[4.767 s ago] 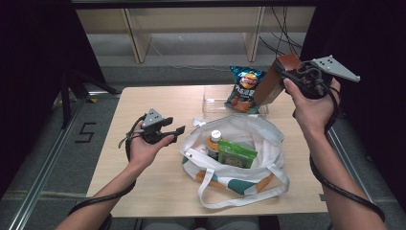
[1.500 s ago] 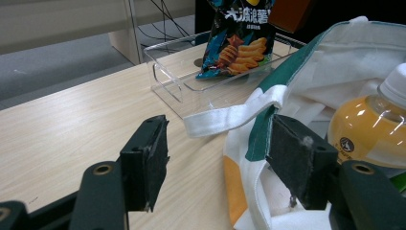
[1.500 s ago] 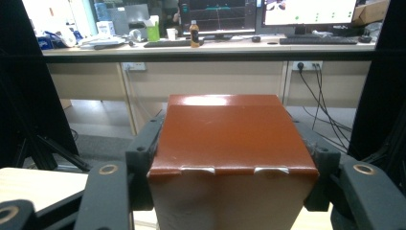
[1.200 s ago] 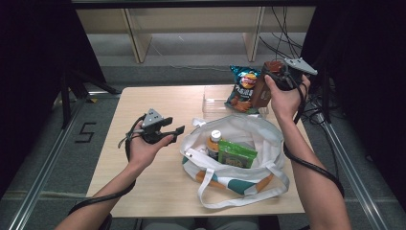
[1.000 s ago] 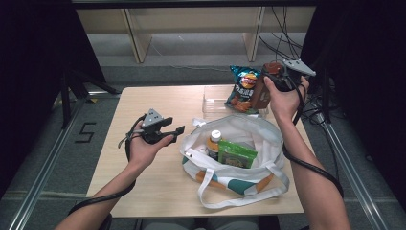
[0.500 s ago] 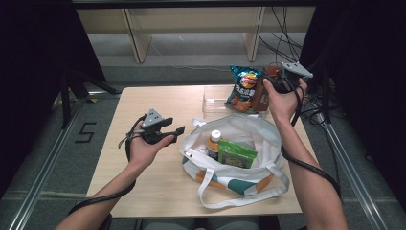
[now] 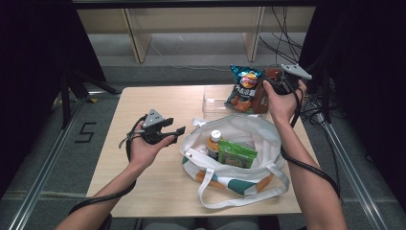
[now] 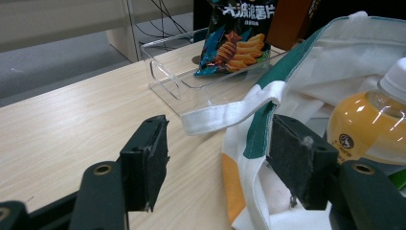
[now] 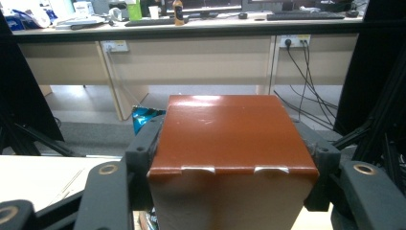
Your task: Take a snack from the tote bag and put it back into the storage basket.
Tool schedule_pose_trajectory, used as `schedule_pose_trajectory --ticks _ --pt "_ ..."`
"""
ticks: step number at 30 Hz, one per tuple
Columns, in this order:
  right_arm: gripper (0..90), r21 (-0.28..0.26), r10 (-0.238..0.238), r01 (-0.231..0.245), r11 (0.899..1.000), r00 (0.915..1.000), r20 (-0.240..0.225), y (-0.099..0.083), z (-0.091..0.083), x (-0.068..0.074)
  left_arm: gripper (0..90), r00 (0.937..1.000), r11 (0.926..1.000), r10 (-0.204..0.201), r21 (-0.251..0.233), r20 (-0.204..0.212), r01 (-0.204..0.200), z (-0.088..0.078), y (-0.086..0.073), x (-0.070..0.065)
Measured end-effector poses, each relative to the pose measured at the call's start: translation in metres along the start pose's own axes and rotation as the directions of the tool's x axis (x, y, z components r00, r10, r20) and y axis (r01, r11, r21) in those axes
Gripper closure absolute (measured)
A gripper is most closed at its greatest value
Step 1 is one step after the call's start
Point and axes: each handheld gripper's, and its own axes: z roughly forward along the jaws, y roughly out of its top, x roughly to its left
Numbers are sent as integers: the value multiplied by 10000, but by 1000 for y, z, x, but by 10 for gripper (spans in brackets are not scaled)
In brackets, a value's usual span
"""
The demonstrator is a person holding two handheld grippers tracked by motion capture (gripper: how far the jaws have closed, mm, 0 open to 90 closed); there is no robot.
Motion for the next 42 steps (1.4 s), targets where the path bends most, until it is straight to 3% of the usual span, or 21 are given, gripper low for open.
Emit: schedule_pose_trajectory --ticks 4,10,11,12,14,19,20,24,26,31,32,37,42 --pt "398 -20 -315 315 9995 9995 19 -1 2 0 379 10000 10000 -2 -7 -12 2 -1 0 0" --pt "398 30 -365 364 9993 9993 68 -2 4 0 379 10000 10000 2 -3 6 -2 0 0 0" --pt "398 133 -130 129 9998 9999 39 -3 4 1 379 10000 10000 2 -4 6 -2 0 0 0" --pt "398 102 -297 296 9995 9995 103 -4 5 1 379 10000 10000 9 -4 7 -9 0 0 0" --pt "397 214 -135 132 9997 9998 120 -6 6 2 379 10000 10000 -5 -5 -3 5 0 0 0" --pt "396 205 -263 260 9995 9996 134 -11 9 1 379 10000 10000 -25 -11 -12 25 0 0 0" --pt "396 252 -79 75 9997 9999 137 -11 10 2 379 10000 10000 -14 -12 -6 14 0 0 0" --pt "394 327 -288 284 9991 9995 101 -14 13 -1 379 10000 10000 1 -7 -2 -1 -1 0 0" --pt "394 294 -35 30 9996 9998 178 -15 13 1 379 10000 10000 -15 -8 -13 15 -1 0 0" --pt "393 297 -276 272 9992 9995 134 -21 16 -1 379 10000 10000 -7 -5 -12 7 -1 0 0" --pt "393 474 -102 94 9988 9998 161 -21 16 0 379 10000 10000 -5 -9 -16 5 -1 0 0" --pt "392 440 -213 208 9988 9997 123 -27 19 -2 379 10000 10000 -40 -25 -36 40 -1 0 1" --pt "392 528 1 -10 9986 9998 176 -30 20 -1 379 10000 10000 -36 -64 10 36 0 0 1"
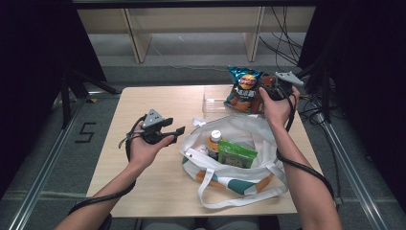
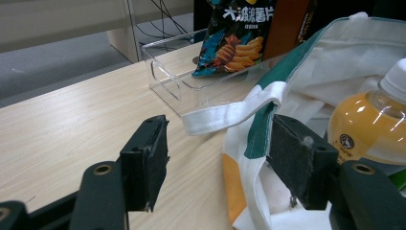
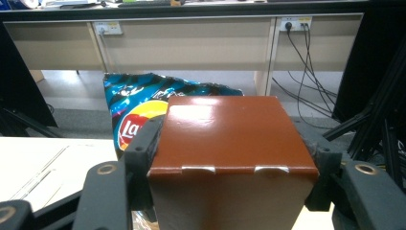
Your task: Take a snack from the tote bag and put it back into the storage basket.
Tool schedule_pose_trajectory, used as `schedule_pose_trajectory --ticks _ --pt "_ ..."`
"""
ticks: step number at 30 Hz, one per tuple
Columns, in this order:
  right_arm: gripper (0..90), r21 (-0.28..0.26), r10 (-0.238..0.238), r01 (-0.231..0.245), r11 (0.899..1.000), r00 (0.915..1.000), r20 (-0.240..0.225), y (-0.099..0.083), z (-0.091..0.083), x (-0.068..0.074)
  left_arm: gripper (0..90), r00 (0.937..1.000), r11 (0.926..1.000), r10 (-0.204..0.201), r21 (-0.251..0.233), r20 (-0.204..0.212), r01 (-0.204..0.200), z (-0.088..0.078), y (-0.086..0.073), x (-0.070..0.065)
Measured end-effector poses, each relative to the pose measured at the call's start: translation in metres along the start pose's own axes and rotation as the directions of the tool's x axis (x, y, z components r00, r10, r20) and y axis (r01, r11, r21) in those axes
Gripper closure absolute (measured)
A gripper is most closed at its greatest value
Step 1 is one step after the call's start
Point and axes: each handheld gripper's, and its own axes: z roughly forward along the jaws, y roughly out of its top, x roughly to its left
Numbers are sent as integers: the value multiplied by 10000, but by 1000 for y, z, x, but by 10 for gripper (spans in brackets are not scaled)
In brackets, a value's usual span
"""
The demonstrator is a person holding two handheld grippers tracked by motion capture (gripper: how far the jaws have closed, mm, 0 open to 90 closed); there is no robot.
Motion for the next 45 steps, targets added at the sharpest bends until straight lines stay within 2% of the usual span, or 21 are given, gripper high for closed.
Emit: schedule_pose_trajectory --ticks 2,8,10,14,15,17,18,20,22,27,28,31,32,37,41,42,45 --pt "392 -25 -92 92 10000 10000 -8 0 0 -1 379 10000 10000 9 38 -52 -9 0 0 0" --pt "392 82 21 -20 10000 10000 -55 0 0 0 379 10000 10000 0 5 1 0 0 0 0" --pt "392 -68 -221 220 9997 9998 -21 -2 2 -1 379 10000 10000 8 9 5 -8 0 0 0" --pt "392 1 -39 39 10000 10000 -66 -2 2 -1 379 10000 10000 -18 -1 -8 18 0 0 0" --pt "392 41 -239 240 9997 9997 -61 -3 3 -2 379 10000 10000 18 30 -39 -18 0 0 0" --pt "392 124 8 -7 9999 10000 -44 -4 3 0 379 10000 10000 15 43 -30 -15 0 0 -1" --pt "392 101 -150 151 9998 9999 -34 -4 4 -2 379 10000 10000 16 49 -28 -16 0 0 -1" --pt "392 38 -142 142 9999 9999 2 -6 5 -1 379 10000 10000 23 49 -38 -23 0 0 -1" --pt "391 171 -20 22 9999 10000 -70 -7 6 0 379 10000 10000 -7 -9 -8 7 0 0 0" --pt "391 217 -322 324 9992 9994 -87 -12 8 -2 379 10000 10000 -17 -3 -5 17 0 0 0" --pt "390 327 -36 38 9995 10000 -57 -12 8 0 379 10000 10000 -10 -5 -4 10 0 0 0" --pt "388 356 -332 334 9988 9994 -64 -15 10 -2 379 10000 10000 31 26 -52 -30 -1 0 0" --pt "387 528 -114 119 9985 9999 -89 -15 10 -1 379 10000 10000 32 22 -50 -32 -1 0 0" --pt "382 517 -154 161 9985 9998 -149 -16 10 0 379 10000 10000 -11 -1 -12 11 0 0 0" --pt "363 521 -539 554 9971 9981 -285 -16 11 -3 379 10000 10000 -3 -3 -13 3 0 0 0" --pt "354 551 -327 340 9979 9992 -247 -17 11 -1 379 10000 10000 -7 2 -12 7 0 0 0" --pt "325 610 -379 398 9973 9988 -312 -18 12 -2 379 10000 10000 -1 4 -10 1 0 0 1"
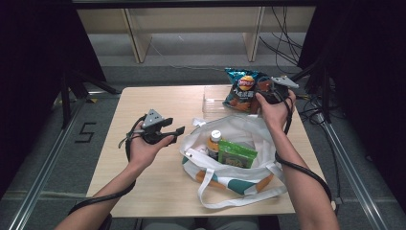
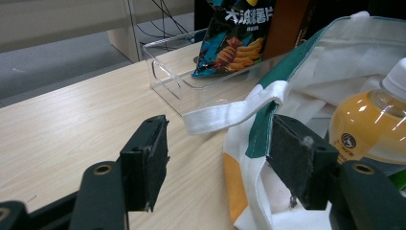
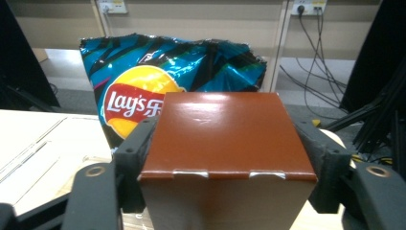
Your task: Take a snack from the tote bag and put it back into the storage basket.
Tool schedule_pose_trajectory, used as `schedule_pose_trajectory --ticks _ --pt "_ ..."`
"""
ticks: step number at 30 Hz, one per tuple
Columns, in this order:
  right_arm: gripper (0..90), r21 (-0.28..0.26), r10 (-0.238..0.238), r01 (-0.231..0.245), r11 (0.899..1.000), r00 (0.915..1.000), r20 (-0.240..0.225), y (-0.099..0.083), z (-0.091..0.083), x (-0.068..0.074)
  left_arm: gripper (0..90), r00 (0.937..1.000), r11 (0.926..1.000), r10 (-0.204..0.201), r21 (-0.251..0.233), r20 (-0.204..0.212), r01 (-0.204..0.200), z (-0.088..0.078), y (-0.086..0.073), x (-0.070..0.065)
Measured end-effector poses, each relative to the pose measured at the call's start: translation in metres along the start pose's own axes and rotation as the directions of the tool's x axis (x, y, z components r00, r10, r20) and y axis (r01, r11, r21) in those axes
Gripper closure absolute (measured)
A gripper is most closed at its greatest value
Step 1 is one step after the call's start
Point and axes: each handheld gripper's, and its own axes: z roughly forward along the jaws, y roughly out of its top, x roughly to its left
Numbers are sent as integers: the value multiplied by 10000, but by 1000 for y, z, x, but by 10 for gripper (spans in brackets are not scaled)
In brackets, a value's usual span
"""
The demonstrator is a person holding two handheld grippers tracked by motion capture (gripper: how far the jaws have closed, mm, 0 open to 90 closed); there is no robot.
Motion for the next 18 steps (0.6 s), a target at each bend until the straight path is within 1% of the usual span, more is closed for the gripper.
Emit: schedule_pose_trajectory --ticks 1,2,3,4,5,6,7,9,10,12,13,16,17,18 --pt "317 -17 -32 32 10000 10000 1 0 0 0 379 10000 10000 -7 1 2 7 0 0 0" --pt "306 51 101 -101 9999 9999 -54 0 -1 1 379 10000 10000 26 44 -56 -26 -1 0 0" --pt "294 87 110 -109 9999 9999 -56 1 -2 1 379 10000 10000 34 36 -52 -34 -1 1 0" --pt "286 58 57 -56 10000 9999 -104 1 -2 0 379 10000 10000 35 36 -55 -34 -1 1 0" --pt "280 -49 -111 110 9999 9998 -139 1 -1 -1 379 10000 10000 32 40 -47 -31 -1 1 0" --pt "273 2 -35 35 10000 9998 -209 1 -3 -1 379 10000 10000 22 34 -46 -22 -1 0 0" --pt "267 -108 -109 107 9999 9997 -202 1 -3 -1 379 10000 10000 22 34 -46 -22 -1 0 0" --pt "261 -60 20 -22 10000 9997 -231 2 -6 0 378 10000 10000 -1 0 -6 1 0 0 0" --pt "259 -31 -72 71 10000 9994 -329 3 -7 0 378 10000 10000 -4 0 -6 4 0 0 -1" --pt "255 28 11 -10 10000 9993 -383 4 -10 0 378 10000 10000 -20 35 -61 20 -1 0 -1" --pt "255 19 -144 144 9999 9991 -392 5 -11 -1 378 10000 10000 31 37 -51 -31 -1 1 -1" --pt "252 -57 -117 114 9999 9988 -472 7 -16 -1 378 10000 10000 12 1 -4 -12 0 0 0" --pt "251 -123 -233 228 9997 9989 -415 6 -16 -1 378 10000 10000 2 4 -11 -2 0 0 -1" --pt "251 -25 -31 30 10000 9988 -483 6 -18 0 378 10000 10000 -2 6 -4 2 0 0 -1"
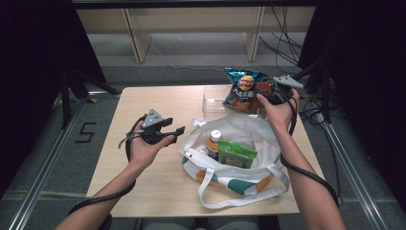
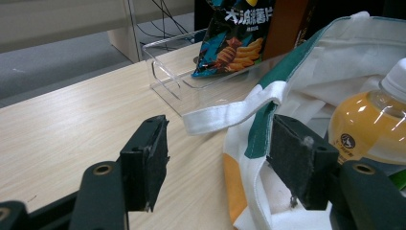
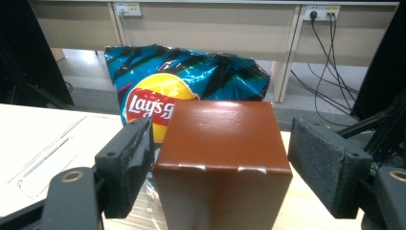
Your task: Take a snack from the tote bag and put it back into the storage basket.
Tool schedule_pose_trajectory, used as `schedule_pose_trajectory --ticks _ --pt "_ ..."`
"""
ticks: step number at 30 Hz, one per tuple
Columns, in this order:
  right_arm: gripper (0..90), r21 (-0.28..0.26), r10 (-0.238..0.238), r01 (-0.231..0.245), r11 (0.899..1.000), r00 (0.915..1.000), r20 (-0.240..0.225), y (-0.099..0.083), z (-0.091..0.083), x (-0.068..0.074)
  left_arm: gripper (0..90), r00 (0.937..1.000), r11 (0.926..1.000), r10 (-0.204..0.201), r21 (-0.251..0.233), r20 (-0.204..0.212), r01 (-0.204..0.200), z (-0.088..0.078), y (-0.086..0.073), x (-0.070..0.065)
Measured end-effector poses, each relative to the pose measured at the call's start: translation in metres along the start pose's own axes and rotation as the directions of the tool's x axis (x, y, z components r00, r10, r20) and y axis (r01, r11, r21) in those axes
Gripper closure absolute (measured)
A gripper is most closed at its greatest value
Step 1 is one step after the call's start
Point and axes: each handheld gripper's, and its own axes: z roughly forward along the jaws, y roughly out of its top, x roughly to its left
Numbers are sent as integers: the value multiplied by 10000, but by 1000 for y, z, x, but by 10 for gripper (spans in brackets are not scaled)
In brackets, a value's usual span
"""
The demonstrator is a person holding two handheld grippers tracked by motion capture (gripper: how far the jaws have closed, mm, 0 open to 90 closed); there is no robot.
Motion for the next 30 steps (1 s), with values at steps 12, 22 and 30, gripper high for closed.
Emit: schedule_pose_trajectory --ticks 12,22,30 --pt "261 -36 -390 389 9992 9984 -399 -1 -18 -5 378 10000 10000 23 8 -54 -23 -1 1 0" --pt "330 -133 -518 508 9986 9946 -902 3 -43 -1 378 10000 10000 38 7 -64 -38 -1 1 0" --pt "373 -280 -654 624 9977 9902 -1233 3 -58 0 378 10000 10000 34 7 -60 -34 -1 1 -1"
